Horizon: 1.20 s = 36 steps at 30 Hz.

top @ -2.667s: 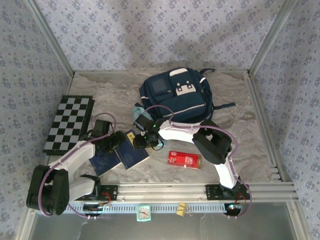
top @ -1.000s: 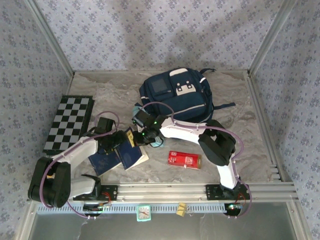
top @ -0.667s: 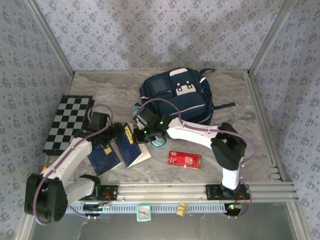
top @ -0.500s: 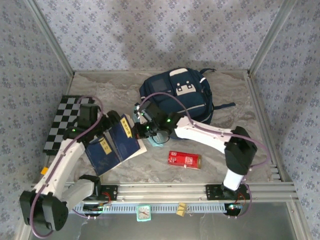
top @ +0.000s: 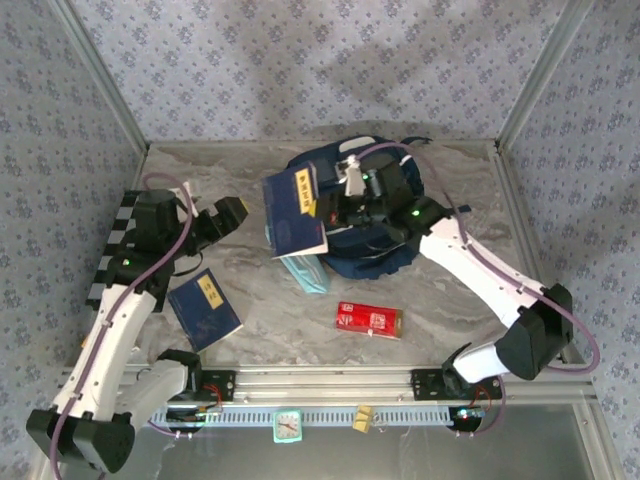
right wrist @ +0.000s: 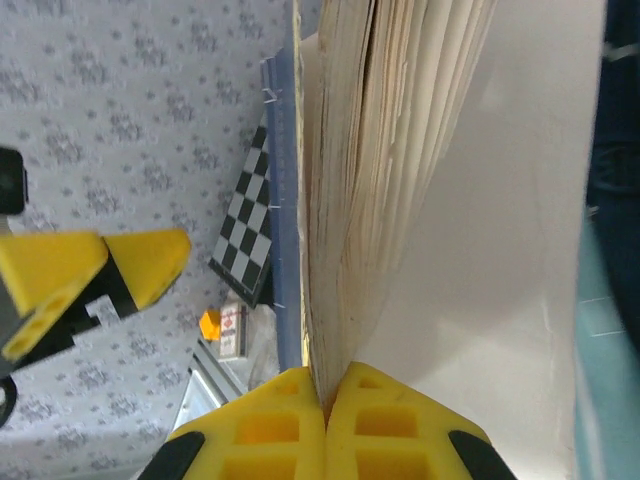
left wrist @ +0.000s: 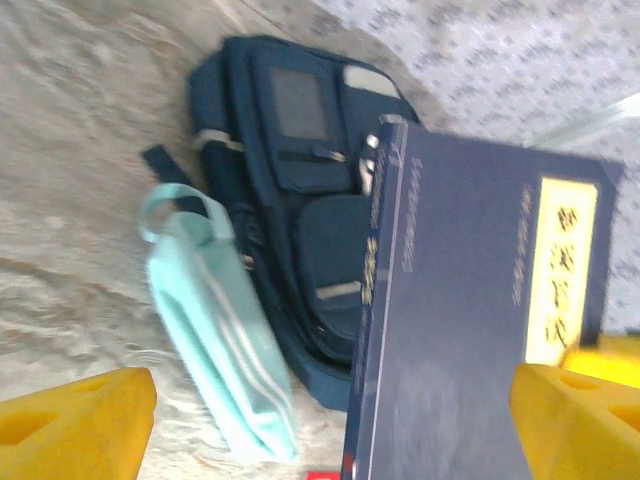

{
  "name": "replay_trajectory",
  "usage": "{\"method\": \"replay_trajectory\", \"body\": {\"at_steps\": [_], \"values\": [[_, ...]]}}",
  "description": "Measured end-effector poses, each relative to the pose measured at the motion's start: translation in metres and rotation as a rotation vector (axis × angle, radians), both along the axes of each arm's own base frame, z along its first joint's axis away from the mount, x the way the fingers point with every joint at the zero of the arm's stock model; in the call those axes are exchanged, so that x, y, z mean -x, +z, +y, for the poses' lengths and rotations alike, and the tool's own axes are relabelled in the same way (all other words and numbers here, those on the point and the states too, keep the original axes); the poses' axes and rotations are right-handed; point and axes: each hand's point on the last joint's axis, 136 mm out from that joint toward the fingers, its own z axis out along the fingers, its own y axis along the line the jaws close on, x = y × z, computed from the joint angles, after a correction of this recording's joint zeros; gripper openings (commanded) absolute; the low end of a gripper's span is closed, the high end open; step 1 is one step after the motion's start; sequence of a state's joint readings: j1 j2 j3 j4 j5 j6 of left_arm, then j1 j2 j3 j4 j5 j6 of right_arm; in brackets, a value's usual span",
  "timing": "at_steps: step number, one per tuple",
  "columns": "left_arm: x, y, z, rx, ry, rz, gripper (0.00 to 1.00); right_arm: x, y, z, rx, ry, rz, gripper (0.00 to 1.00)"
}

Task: Pack books, pencil case, and school supplies into a backpack

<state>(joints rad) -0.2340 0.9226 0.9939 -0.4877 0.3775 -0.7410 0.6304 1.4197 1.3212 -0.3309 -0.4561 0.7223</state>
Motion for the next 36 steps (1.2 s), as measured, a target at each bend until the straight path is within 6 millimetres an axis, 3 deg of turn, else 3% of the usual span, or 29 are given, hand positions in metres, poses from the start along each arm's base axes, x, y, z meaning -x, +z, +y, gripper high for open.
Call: {"method": "replay_trajectory", "body": {"at_steps": [6, 11, 16, 25, 32, 36], "values": [[0.0, -0.009, -0.056, 0.04, -0.199, 0.002, 0.85, -0.015, 0.008, -0.032, -0.077, -0.01, 0.024, 0.0], [-0.01, -0.017, -0.084, 0.067, -0.27, 0.01, 0.78, -0.02, 0.02, -0.041, -0.151, 0.012, 0.023, 0.0], [-0.015, -0.014, -0.111, 0.117, -0.339, -0.016, 0.68, -0.02, 0.025, -0.043, -0.195, 0.036, 0.019, 0.0], [-0.023, 0.003, -0.135, 0.158, -0.388, -0.052, 0.45, -0.027, 0.016, -0.053, -0.223, 0.017, 0.041, 0.0], [-0.031, 0.0, -0.146, 0.181, -0.387, -0.043, 0.24, -0.032, 0.007, -0.058, -0.226, 0.003, 0.041, 0.01], [-0.033, 0.0, -0.151, 0.193, -0.39, -0.039, 0.04, -0.035, -0.004, -0.065, -0.218, -0.016, 0.059, 0.17]]}}
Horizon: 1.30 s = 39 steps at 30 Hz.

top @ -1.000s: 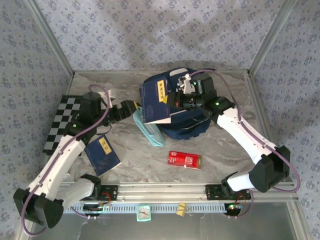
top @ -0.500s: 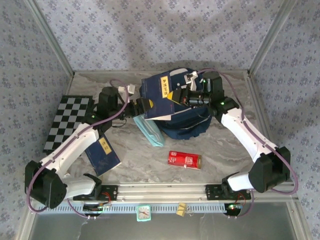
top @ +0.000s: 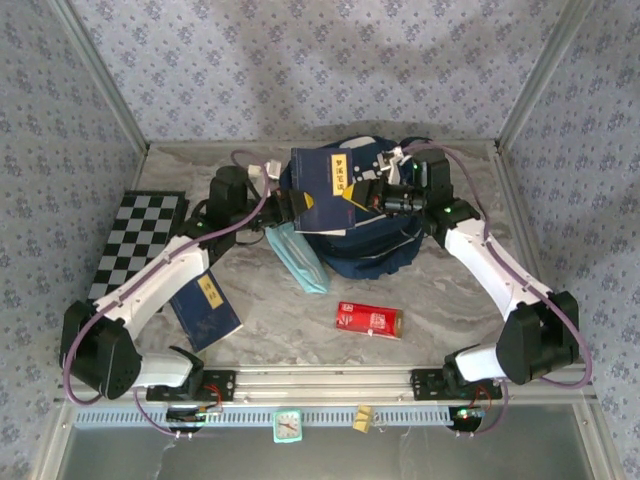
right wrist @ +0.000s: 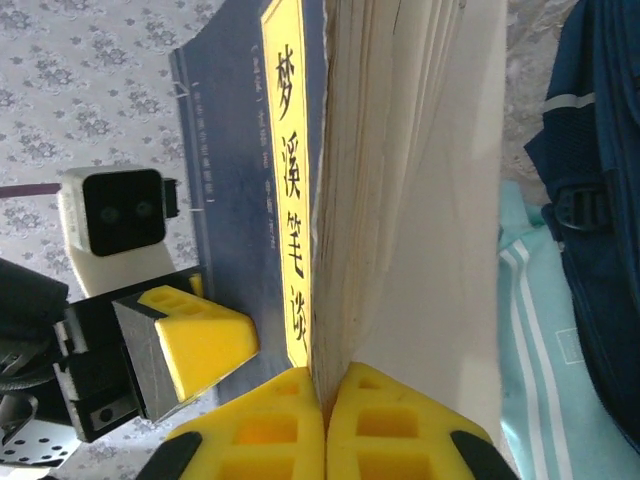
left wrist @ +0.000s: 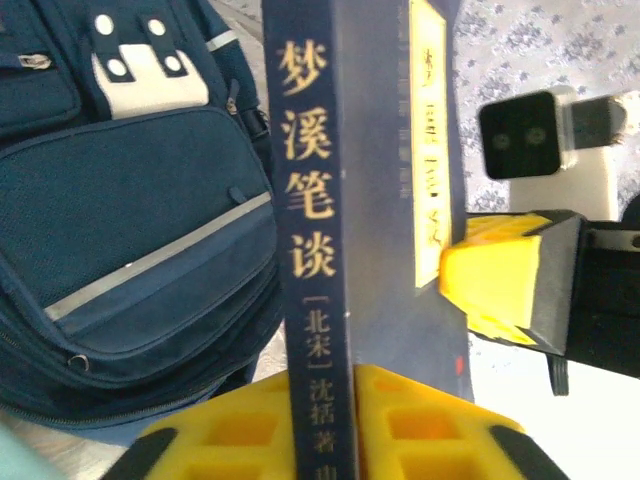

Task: Pack books, pencil case, and school supplies into a backpack

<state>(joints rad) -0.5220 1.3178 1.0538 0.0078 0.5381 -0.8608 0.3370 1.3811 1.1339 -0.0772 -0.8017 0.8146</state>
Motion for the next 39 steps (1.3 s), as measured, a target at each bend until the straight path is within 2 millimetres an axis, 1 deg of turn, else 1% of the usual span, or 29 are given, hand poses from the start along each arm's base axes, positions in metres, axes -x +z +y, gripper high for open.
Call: {"method": "replay_trajectory", "body": {"at_steps": [1, 2, 7, 8, 9, 11, 13, 15, 18, 20, 23, 24, 26, 29, 32, 34, 35, 36, 37, 39], "values": [[0.0, 0.0, -0.001, -0.002, -0.002, -0.004, 0.01, 0.0, -0.003, -0.001, 0.003, -0.003, 0.003, 0.23], [-0.001, 0.0, -0.001, 0.001, 0.003, 0.001, 0.0, -0.001, -0.005, -0.003, 0.004, -0.007, 0.009, 0.31], [-0.008, 0.005, -0.003, 0.026, 0.024, -0.002, 0.0, -0.003, -0.02, -0.014, 0.022, -0.024, 0.038, 0.84], [-0.009, 0.006, -0.004, 0.034, 0.027, 0.0, 0.0, -0.003, -0.025, -0.016, 0.024, -0.031, 0.051, 0.89], [-0.011, 0.007, -0.004, 0.044, 0.033, -0.001, 0.0, -0.002, -0.031, -0.017, 0.03, -0.033, 0.066, 0.93], [-0.014, 0.012, -0.007, 0.066, 0.041, -0.008, 0.0, -0.001, -0.041, -0.019, 0.036, -0.038, 0.098, 0.94], [-0.015, 0.016, -0.013, 0.084, 0.034, -0.014, 0.0, 0.0, -0.044, -0.016, 0.026, -0.025, 0.118, 0.94], [-0.014, 0.019, -0.022, 0.094, 0.017, -0.02, 0.0, 0.001, -0.041, -0.011, 0.002, -0.009, 0.122, 0.92], [-0.015, 0.021, -0.031, 0.099, 0.001, -0.026, 0.0, 0.002, -0.028, -0.004, -0.05, 0.015, 0.104, 0.86], [-0.018, 0.019, -0.032, 0.095, 0.004, -0.024, 0.0, 0.002, -0.017, -0.002, -0.078, 0.022, 0.082, 0.8], [-0.021, 0.014, -0.03, 0.083, 0.02, -0.018, 0.0, 0.003, -0.008, -0.008, -0.09, 0.004, 0.067, 0.69], [-0.022, 0.013, -0.03, 0.079, 0.023, -0.017, 0.0, 0.003, -0.005, -0.01, -0.092, -0.002, 0.058, 0.63], [-0.023, 0.011, -0.029, 0.071, 0.024, -0.017, 0.0, 0.004, 0.0, -0.013, -0.094, -0.01, 0.043, 0.56], [-0.023, 0.01, -0.029, 0.06, 0.024, -0.028, 0.0, 0.006, 0.003, -0.014, -0.092, -0.011, 0.03, 0.39], [-0.023, 0.008, -0.028, 0.048, 0.024, -0.033, 0.0, 0.006, -0.001, -0.016, -0.078, -0.016, 0.038, 0.2], [-0.023, 0.007, -0.028, 0.037, 0.02, -0.037, 0.0, 0.006, -0.006, -0.017, -0.062, -0.022, 0.046, 0.06], [-0.022, 0.006, -0.029, 0.032, 0.018, -0.038, 0.02, 0.006, -0.008, -0.018, -0.054, -0.023, 0.048, 0.01], [-0.021, 0.004, -0.029, 0.021, 0.015, -0.04, 0.06, 0.007, -0.011, -0.018, -0.044, -0.025, 0.055, 0.0], [-0.02, 0.002, -0.029, 0.01, 0.011, -0.04, 0.12, 0.007, -0.014, -0.019, -0.037, -0.027, 0.067, 0.0], [-0.019, -0.001, -0.031, -0.021, 0.001, -0.047, 0.3, 0.009, -0.019, -0.021, -0.02, -0.029, 0.076, 0.0]]}}
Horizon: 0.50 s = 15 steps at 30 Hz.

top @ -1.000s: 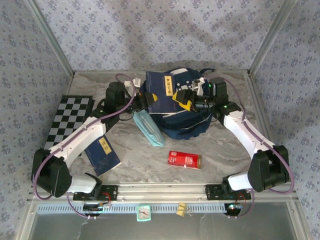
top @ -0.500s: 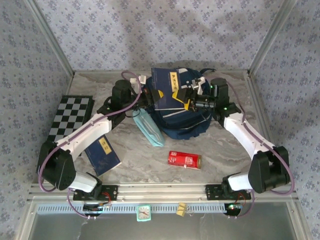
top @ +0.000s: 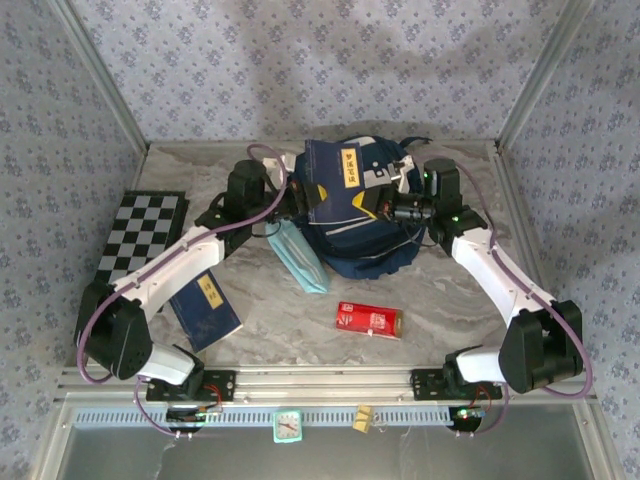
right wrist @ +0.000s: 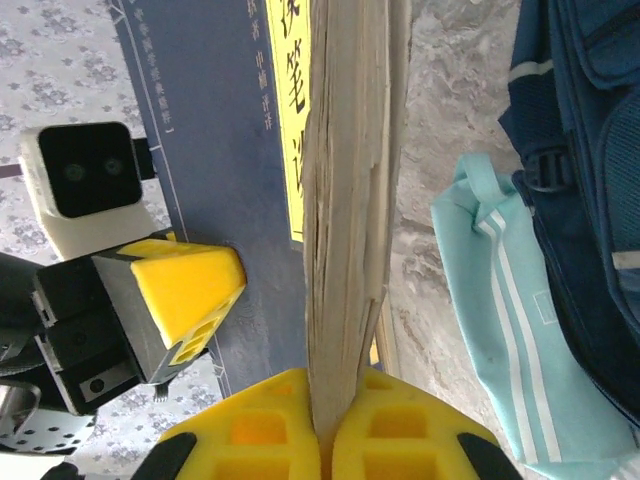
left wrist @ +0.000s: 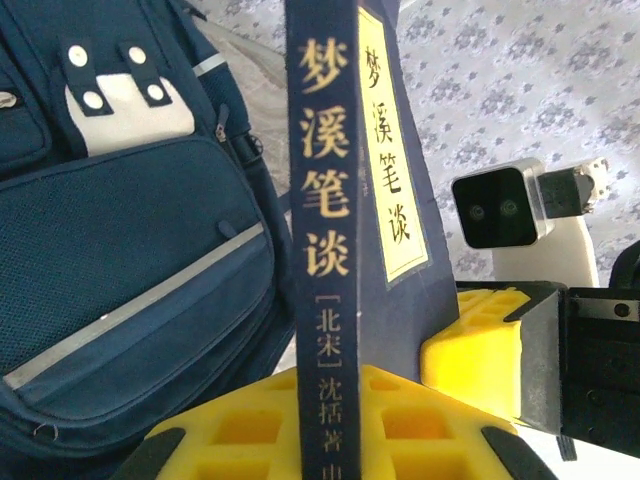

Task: Pack books, pencil case, and school supplies into a backpack

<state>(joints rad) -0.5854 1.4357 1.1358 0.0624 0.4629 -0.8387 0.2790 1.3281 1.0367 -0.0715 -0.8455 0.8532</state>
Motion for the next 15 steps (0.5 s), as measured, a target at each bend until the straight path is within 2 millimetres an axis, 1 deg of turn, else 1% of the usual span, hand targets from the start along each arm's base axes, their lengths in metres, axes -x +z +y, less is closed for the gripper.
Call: {"method": "replay_trajectory", "body": {"at_steps": [2, 3, 5, 8, 9, 10, 11, 15], "values": [[0.002, -0.004, 0.0, -0.041, -0.011, -0.019, 0.4, 0.002, -0.005, -0.004, 0.025, -0.009, 0.008, 0.0], [0.002, -0.005, 0.001, -0.065, -0.014, -0.034, 0.44, 0.004, -0.007, -0.008, 0.044, -0.019, 0.01, 0.0], [0.002, -0.009, 0.003, -0.127, -0.018, -0.077, 0.46, 0.007, -0.01, -0.017, 0.086, -0.043, 0.013, 0.0], [0.0, -0.016, 0.006, -0.249, -0.036, -0.178, 0.55, 0.01, -0.012, -0.036, 0.16, -0.104, 0.022, 0.0], [-0.001, -0.019, 0.004, -0.295, -0.055, -0.219, 0.61, 0.012, -0.013, -0.045, 0.185, -0.128, 0.023, 0.0], [-0.001, -0.023, 0.0, -0.345, -0.083, -0.262, 0.67, 0.014, -0.013, -0.054, 0.204, -0.153, 0.026, 0.0], [-0.001, -0.028, -0.005, -0.388, -0.109, -0.291, 0.68, 0.016, -0.014, -0.061, 0.219, -0.172, 0.029, 0.0], [0.001, -0.059, -0.034, -0.536, -0.241, -0.376, 0.67, 0.028, -0.012, -0.097, 0.284, -0.29, 0.051, 0.0]]}}
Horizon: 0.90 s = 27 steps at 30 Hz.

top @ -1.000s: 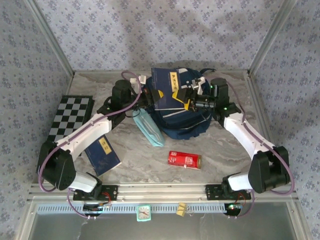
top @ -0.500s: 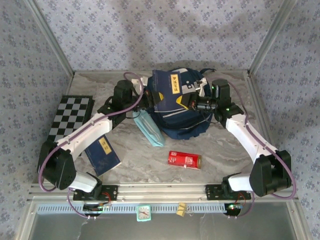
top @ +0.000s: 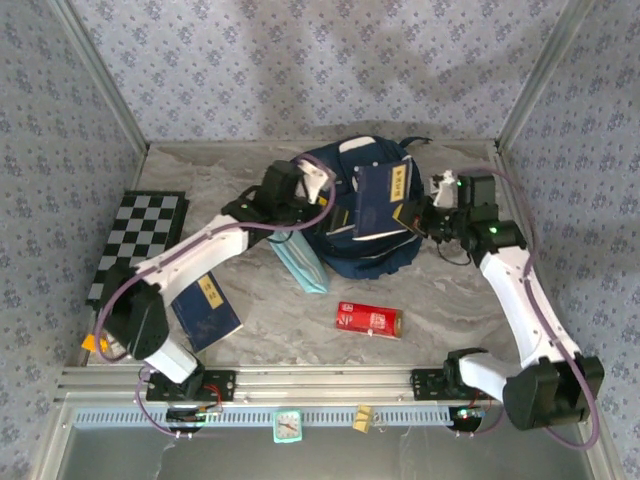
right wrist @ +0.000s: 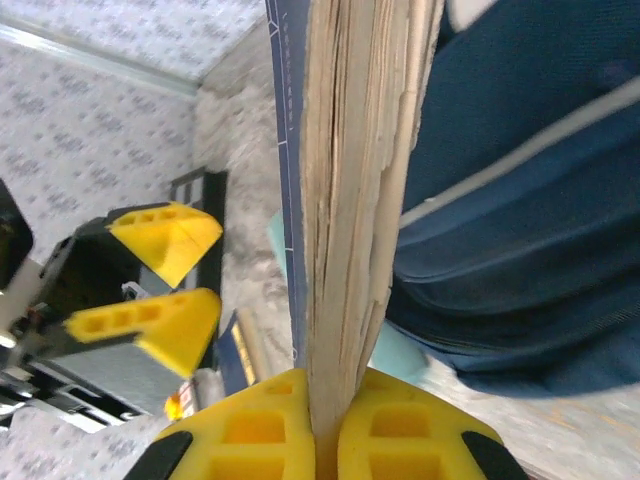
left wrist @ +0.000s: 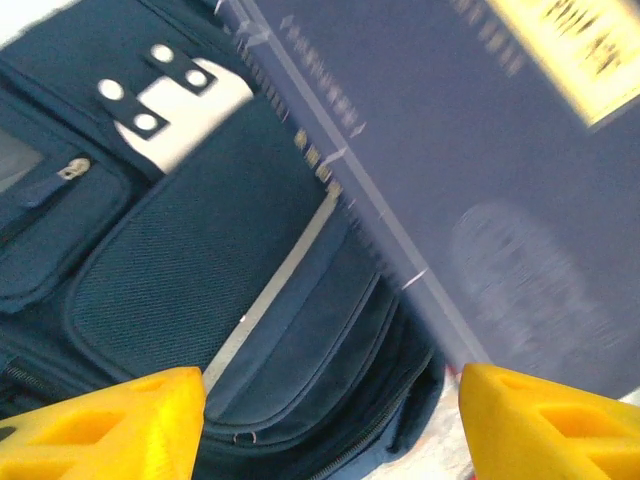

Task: Pack books, pencil case, and school supplies into a backpack

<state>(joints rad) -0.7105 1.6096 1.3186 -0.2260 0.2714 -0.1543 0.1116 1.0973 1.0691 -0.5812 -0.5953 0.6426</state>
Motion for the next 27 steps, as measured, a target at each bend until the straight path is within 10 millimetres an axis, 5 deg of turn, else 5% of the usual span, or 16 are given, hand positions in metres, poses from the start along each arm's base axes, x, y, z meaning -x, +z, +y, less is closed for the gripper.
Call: {"method": "replay_trajectory", "body": {"at_steps": [8, 16, 22, 27], "values": [[0.021, -0.057, -0.059, -0.173, -0.24, -0.036, 0.66, 0.031, 0.001, -0.072, 0.104, -0.276, 0.028, 0.0], [0.031, -0.095, -0.133, -0.22, -0.366, 0.013, 0.61, 0.049, -0.02, -0.103, 0.149, -0.41, 0.082, 0.0], [0.031, -0.124, -0.149, -0.298, -0.381, 0.061, 0.51, 0.05, -0.029, -0.115, 0.144, -0.454, 0.11, 0.0], [0.023, -0.127, -0.145, -0.346, -0.344, 0.06, 0.31, 0.051, -0.032, -0.114, 0.117, -0.448, 0.12, 0.0]]}}
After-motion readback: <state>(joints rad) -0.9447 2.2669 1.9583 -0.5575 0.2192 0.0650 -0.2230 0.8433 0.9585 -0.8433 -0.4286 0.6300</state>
